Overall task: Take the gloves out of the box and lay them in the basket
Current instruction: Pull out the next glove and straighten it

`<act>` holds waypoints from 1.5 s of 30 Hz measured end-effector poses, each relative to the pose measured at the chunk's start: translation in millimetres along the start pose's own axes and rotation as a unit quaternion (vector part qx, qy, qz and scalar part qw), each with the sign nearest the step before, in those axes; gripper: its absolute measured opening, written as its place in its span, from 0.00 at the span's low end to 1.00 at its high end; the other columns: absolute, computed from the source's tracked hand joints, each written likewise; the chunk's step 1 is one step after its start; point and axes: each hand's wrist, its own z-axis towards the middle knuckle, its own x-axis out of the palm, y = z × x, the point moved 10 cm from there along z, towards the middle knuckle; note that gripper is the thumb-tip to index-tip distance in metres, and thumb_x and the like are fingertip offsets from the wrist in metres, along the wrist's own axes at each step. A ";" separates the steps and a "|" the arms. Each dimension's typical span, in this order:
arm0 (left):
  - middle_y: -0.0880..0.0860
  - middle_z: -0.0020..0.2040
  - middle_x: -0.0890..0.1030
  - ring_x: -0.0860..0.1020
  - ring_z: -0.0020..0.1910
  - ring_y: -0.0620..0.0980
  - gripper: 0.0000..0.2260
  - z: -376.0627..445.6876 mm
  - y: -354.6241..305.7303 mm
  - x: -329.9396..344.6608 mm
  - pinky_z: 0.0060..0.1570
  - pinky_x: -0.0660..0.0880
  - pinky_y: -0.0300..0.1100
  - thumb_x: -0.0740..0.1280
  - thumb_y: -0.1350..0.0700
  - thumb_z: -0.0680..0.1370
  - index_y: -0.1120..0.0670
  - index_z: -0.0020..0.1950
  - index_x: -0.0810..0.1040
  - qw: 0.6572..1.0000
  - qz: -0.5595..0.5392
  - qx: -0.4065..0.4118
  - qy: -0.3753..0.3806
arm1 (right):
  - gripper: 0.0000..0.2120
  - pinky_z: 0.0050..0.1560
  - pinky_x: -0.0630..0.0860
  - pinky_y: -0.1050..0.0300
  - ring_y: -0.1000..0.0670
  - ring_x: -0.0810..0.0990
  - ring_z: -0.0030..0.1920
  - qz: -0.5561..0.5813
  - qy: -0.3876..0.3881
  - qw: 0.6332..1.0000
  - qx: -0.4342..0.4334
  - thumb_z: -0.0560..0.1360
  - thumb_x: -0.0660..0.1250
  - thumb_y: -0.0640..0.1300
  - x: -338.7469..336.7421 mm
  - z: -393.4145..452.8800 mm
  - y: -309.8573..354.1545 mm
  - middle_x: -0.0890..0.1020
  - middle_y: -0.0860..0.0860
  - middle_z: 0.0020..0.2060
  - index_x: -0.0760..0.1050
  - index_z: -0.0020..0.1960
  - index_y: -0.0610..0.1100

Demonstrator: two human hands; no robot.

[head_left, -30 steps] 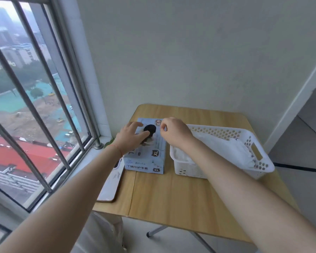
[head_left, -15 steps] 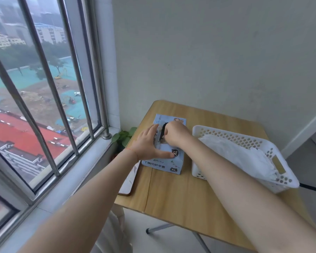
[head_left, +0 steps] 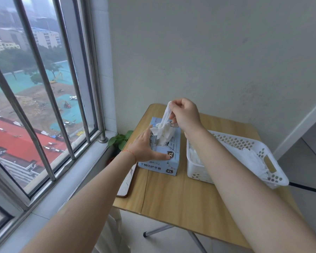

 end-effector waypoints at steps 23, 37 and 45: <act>0.50 0.80 0.54 0.53 0.79 0.53 0.61 -7.7 -28.0 -18.0 0.75 0.57 0.57 0.76 0.30 0.58 0.48 0.80 0.45 0.995 0.086 0.029 -0.039 | 0.06 0.50 0.80 0.49 0.50 0.81 0.43 0.152 -0.177 0.969 0.086 0.78 0.61 0.43 -49.2 -74.3 -52.1 0.82 0.49 0.39 0.75 0.49 0.43; 0.43 0.40 0.79 0.77 0.41 0.44 0.02 -27.8 -95.2 -73.7 0.44 0.72 0.37 0.72 0.55 0.76 0.51 0.44 0.81 0.953 -0.047 0.146 -0.262 | 0.08 0.52 0.80 0.57 0.47 0.84 0.52 0.329 -0.139 0.931 0.073 0.80 0.60 0.37 -61.6 -76.3 -40.8 0.83 0.42 0.51 0.74 0.57 0.39; 0.57 0.41 0.80 0.81 0.37 0.52 0.06 -25.0 -107.2 -81.3 0.40 0.83 0.45 0.67 0.59 0.79 0.62 0.52 0.77 0.860 -0.482 0.023 -0.165 | 0.18 0.54 0.75 0.62 0.60 0.79 0.55 0.165 -0.021 0.986 0.014 0.72 0.73 0.55 -51.4 -84.7 -16.2 0.81 0.57 0.54 0.74 0.59 0.51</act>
